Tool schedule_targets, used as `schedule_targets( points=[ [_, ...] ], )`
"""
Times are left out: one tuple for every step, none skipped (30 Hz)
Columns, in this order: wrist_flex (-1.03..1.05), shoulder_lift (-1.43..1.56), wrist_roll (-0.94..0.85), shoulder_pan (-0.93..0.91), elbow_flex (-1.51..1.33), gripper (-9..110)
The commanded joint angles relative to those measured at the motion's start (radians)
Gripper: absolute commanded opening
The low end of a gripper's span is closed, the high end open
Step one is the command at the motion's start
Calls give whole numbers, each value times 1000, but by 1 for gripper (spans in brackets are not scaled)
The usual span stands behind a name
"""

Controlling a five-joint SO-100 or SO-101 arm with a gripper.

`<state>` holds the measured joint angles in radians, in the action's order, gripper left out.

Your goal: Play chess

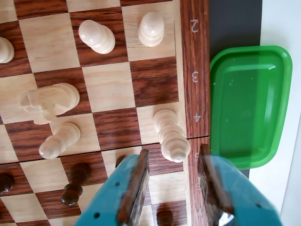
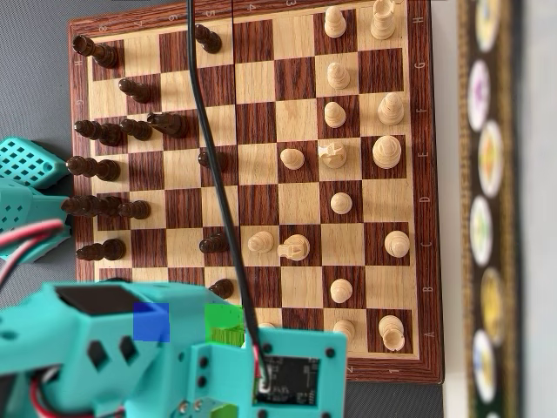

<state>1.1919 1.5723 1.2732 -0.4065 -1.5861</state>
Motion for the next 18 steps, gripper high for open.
schedule_targets(
  points=[
    [0,-8,-5,-14,61,16],
    [0,-11,-12,-14,64,16],
    [0,-11,-17,-14,64,16],
    [0,-12,-17,-14,64,16],
    [0,-14,-17,-14,64,16],
    [0,-15,-17,-14,64,16],
    [0,-17,-17,-14,63,16],
    [0,-17,-17,-14,57,16],
    [0,-18,-17,-15,54,16],
    [0,-18,-17,-15,54,16],
    [0,-20,-17,-17,54,16],
    [0,-20,-17,-17,54,16],
    [0,-20,-17,-17,54,16],
    [0,-20,-17,-17,52,16],
    [0,-20,-17,-17,52,16],
    [0,-21,-17,-17,52,16],
    [0,-26,-17,-17,52,16],
    [0,-35,-17,-17,52,16]
  ],
)
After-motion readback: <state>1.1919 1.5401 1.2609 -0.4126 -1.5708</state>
